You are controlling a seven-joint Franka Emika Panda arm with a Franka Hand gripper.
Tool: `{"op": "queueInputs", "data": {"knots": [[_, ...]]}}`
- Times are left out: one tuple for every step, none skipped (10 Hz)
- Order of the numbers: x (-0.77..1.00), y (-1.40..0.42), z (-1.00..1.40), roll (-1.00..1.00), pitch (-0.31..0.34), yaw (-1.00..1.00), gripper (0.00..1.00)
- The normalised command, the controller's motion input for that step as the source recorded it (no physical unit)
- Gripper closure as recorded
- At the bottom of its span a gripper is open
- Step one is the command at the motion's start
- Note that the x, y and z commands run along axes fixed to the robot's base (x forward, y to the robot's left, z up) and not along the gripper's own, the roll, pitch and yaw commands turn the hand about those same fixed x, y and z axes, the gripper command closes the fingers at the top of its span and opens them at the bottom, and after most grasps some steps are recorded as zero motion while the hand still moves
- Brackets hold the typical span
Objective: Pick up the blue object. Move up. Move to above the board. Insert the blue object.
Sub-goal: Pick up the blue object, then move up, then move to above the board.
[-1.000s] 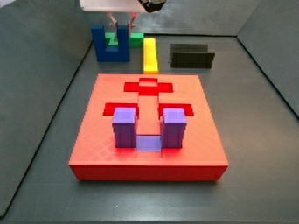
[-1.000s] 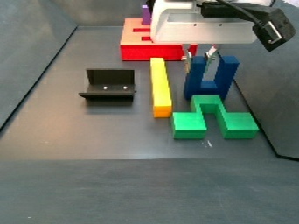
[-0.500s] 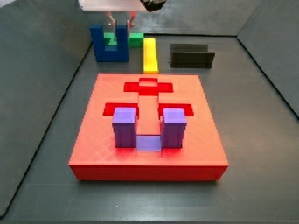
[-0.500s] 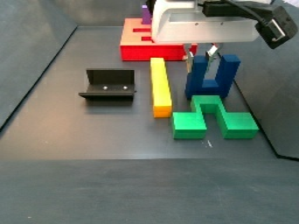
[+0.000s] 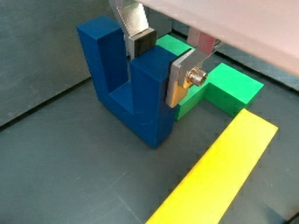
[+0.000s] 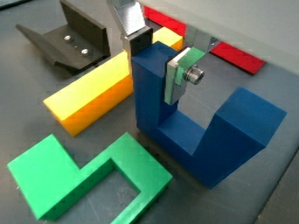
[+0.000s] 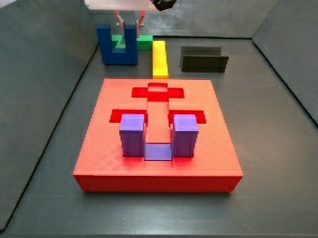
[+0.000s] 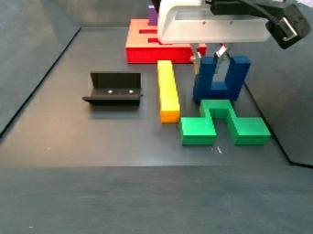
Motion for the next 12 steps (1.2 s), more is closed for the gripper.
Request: {"op": "queueInputs", "data": {"knots": [[0.00, 0.00, 0.00, 0.00, 0.000, 0.00, 1.00], [0.00, 0.00, 0.00, 0.00, 0.000, 0.00, 1.00], [0.00, 0.00, 0.00, 0.00, 0.000, 0.00, 1.00], [0.00, 0.00, 0.00, 0.00, 0.000, 0.00, 1.00], [0.00, 0.00, 0.83, 0.00, 0.000, 0.00, 1.00], [0.02, 0.02, 0.79, 0.00, 0.014, -0.05, 1.00], [0.00, 0.02, 0.56, 0.00, 0.044, -0.05, 1.00], [0.03, 0.03, 0.17, 0.00, 0.027, -0.03, 1.00], [0.00, 0.00, 1.40, 0.00, 0.000, 0.00, 1.00], [-0.02, -0.01, 1.40, -0.01, 0.016, 0.01, 1.00], [-0.07, -0.02, 1.40, -0.01, 0.022, 0.01, 1.00], [-0.01, 0.00, 1.40, 0.00, 0.008, 0.00, 1.00]]}}
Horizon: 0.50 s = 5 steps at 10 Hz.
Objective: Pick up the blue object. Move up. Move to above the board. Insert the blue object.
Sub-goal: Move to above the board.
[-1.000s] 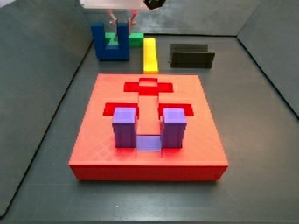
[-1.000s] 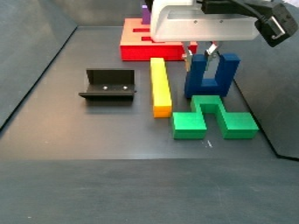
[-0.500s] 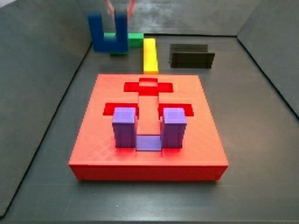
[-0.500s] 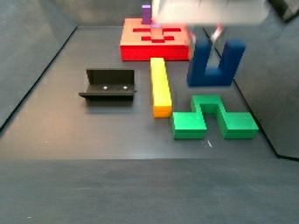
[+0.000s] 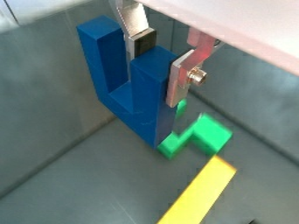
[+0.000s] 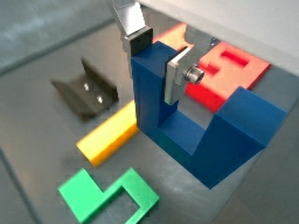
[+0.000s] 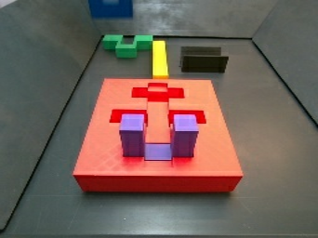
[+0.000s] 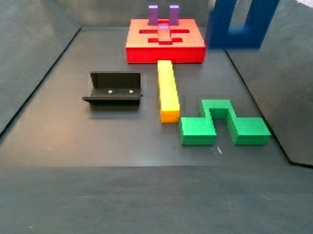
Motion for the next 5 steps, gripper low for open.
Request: {"op": "queueInputs", "data": {"knots": [[0.04, 0.01, 1.40, 0.00, 0.044, 0.00, 1.00], [0.04, 0.00, 0.63, -0.01, 0.099, 0.00, 1.00], [0.04, 0.00, 0.25, 0.00, 0.081, 0.00, 1.00], [0.39, -1.40, 0.19, 0.08, 0.226, -0.25, 1.00], [0.39, -1.40, 0.19, 0.08, 0.215, -0.24, 1.00]]}}
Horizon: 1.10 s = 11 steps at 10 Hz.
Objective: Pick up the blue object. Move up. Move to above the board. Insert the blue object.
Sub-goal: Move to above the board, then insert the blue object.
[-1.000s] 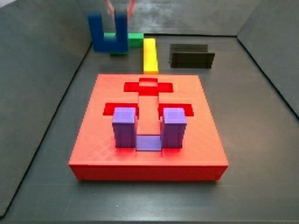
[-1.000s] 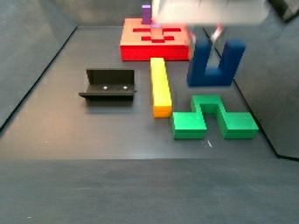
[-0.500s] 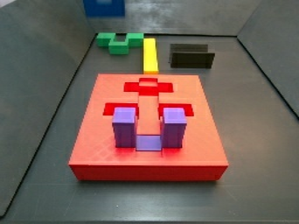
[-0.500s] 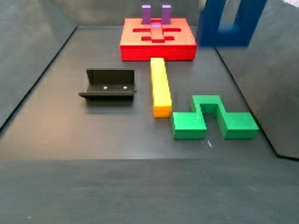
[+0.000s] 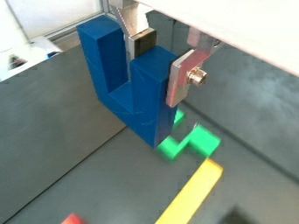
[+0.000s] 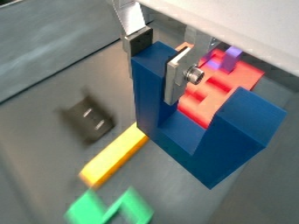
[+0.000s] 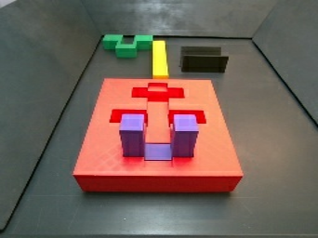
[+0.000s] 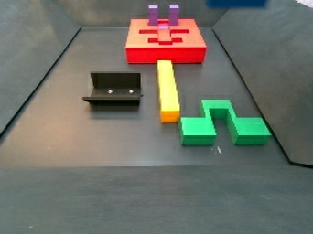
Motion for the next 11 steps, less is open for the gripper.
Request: {"op": "queueInputs", "data": {"knots": [[0.41, -1.40, 0.19, 0.06, 0.224, -0.10, 1.00], [0.43, -1.40, 0.19, -0.01, 0.206, -0.07, 1.00], [0.44, -1.40, 0.20, 0.01, 0.188, -0.03, 1.00], [0.45, -1.40, 0.20, 0.02, 0.173, -0.01, 1.00], [0.48, -1.40, 0.21, -0.01, 0.156, 0.00, 1.00], [0.49, -1.40, 0.21, 0.00, 0.141, 0.00, 1.00], [0.52, -1.40, 0.22, 0.03, 0.144, 0.01, 1.00], [0.28, -0.63, 0.10, 0.04, 0.150, 0.01, 1.00], [0.14, -0.18, 0.04, 0.05, 0.142, 0.01, 1.00], [0.00, -0.05, -0.16, 0.00, 0.000, 0.00, 1.00], [0.00, -0.06, -0.17, 0.00, 0.000, 0.00, 1.00]]}}
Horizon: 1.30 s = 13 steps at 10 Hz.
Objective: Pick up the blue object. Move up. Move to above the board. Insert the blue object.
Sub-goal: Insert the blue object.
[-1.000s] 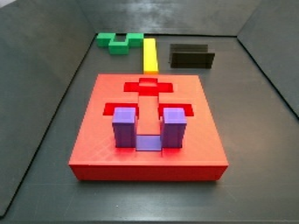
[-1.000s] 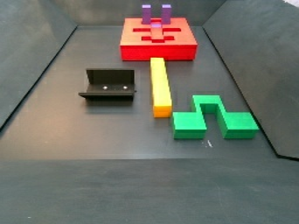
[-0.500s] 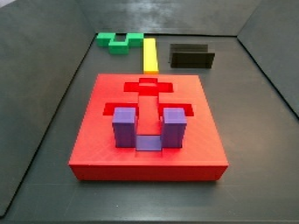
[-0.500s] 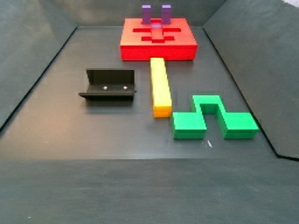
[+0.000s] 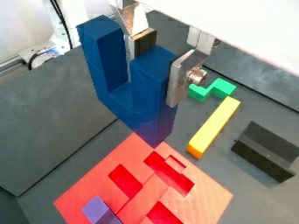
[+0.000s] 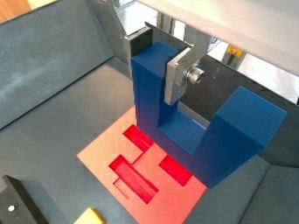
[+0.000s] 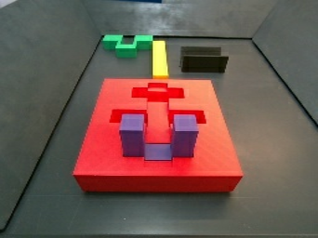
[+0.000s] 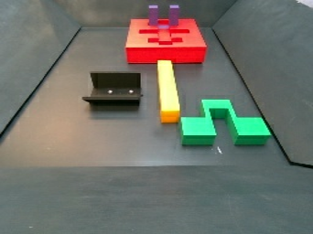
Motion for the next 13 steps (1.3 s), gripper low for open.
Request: {"op": "queueInputs", "data": {"knots": [[0.00, -0.07, -0.18, 0.00, 0.000, 0.00, 1.00], [0.41, 0.00, -0.36, 0.05, -0.043, 0.04, 1.00], [0.53, 0.11, -0.42, 0.04, -0.169, 0.11, 1.00], [0.60, 0.22, -0.40, 0.04, -0.220, 0.15, 1.00], [0.61, 0.25, -0.40, 0.07, -0.207, 0.15, 1.00], [0.64, 0.29, -0.39, 0.11, -0.187, 0.12, 1.00], [0.69, 0.31, -0.40, 0.15, -0.164, 0.06, 1.00], [0.64, 0.27, -0.41, 0.22, -0.093, 0.04, 1.00], [0.53, 0.18, -0.47, 0.28, -0.010, 0.03, 1.00], [0.41, 0.12, -0.59, 0.29, 0.000, 0.02, 1.00], [0.32, 0.01, -0.66, 0.28, 0.000, 0.04, 1.00], [0.23, 0.00, -0.61, 0.19, 0.000, 0.05, 1.00], [0.07, -0.02, -0.59, 0.15, 0.000, 0.02, 1.00]]}}
